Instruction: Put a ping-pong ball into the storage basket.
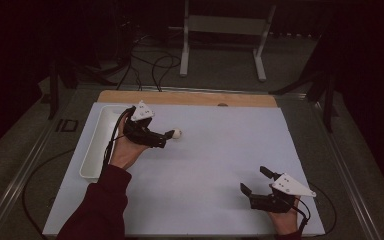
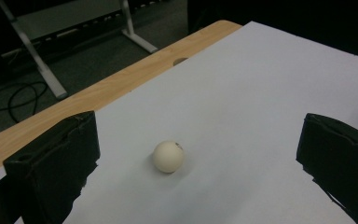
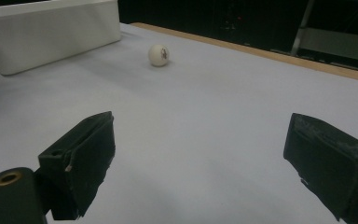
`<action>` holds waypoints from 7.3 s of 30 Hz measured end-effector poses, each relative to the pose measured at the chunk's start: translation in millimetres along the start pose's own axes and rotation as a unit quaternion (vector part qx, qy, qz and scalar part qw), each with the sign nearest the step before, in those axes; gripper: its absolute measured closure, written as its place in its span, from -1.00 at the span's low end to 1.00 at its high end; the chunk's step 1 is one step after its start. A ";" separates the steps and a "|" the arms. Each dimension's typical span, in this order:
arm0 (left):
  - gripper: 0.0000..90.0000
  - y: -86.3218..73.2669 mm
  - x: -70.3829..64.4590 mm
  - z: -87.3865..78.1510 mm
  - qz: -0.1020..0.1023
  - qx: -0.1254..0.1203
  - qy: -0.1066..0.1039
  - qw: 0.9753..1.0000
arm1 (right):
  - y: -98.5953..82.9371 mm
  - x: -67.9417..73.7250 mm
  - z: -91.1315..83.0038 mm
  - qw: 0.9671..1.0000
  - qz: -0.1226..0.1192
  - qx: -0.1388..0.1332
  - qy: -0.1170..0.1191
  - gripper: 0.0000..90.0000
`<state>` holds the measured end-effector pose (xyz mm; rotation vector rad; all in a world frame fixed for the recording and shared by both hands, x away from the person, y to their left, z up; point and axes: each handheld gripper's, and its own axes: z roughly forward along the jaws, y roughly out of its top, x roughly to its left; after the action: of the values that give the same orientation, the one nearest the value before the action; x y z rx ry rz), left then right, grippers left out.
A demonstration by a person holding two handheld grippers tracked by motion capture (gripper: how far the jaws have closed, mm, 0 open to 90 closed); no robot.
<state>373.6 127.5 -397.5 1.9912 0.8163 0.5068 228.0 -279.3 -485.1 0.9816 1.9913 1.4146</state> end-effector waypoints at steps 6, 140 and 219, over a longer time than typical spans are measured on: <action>-1.00 -0.6 1.7 6.9 -0.006 0.000 0.002 1.000 | 0.0 0.0 -0.1 1.000 0.000 -0.001 0.001 -0.81; -0.92 -43.8 13.1 125.4 -0.072 0.108 0.005 0.992 | 0.7 -1.1 -2.0 1.000 0.003 -0.007 0.003 -0.81; 0.14 -29.7 4.4 107.2 -0.057 0.080 0.018 0.995 | 1.6 -0.1 -1.9 1.000 0.002 -0.007 0.002 -0.81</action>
<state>433.4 79.1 -477.8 2.0720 1.0128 0.4228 227.0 -280.2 -482.9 0.9768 1.9810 1.4324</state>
